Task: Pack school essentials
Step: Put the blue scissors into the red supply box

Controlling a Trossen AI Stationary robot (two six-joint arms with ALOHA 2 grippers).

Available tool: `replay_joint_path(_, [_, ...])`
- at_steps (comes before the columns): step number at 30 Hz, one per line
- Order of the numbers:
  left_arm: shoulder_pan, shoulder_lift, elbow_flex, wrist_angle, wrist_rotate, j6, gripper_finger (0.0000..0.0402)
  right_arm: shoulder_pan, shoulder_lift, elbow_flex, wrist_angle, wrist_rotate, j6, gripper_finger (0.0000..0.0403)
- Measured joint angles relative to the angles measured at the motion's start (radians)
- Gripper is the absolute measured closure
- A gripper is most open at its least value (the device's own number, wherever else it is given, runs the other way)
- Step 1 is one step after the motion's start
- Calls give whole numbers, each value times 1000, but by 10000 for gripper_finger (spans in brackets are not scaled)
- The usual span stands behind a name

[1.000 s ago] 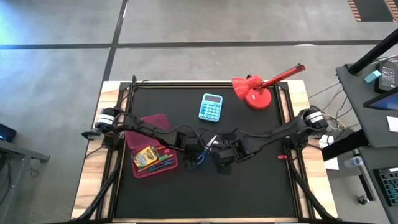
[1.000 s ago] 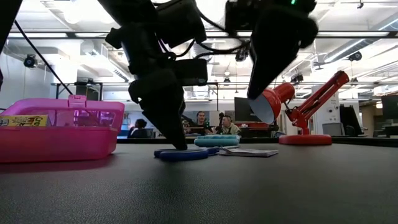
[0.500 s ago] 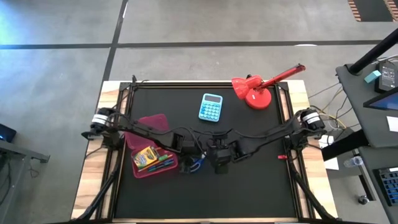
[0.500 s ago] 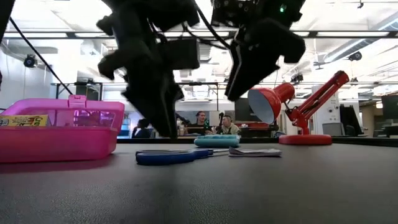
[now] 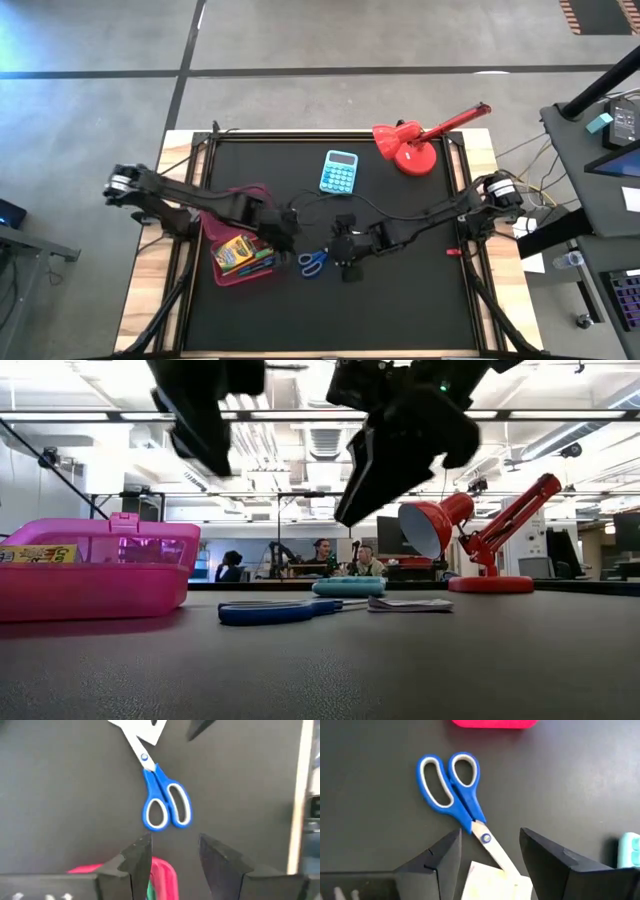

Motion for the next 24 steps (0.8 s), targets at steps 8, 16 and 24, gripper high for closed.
replay_joint_path(8, [-35,-189,-1,-15,-5,-83,258,-36,19,-5,41,10,100,211])
replay_joint_path(16, [-35,-249,-1,-17,-28,-137,258,-56,19,-6,34,14,273,211])
replay_joint_path(24, [-36,-230,-2,-70,-28,-154,258,-105,19,-7,23,-110,313,188])
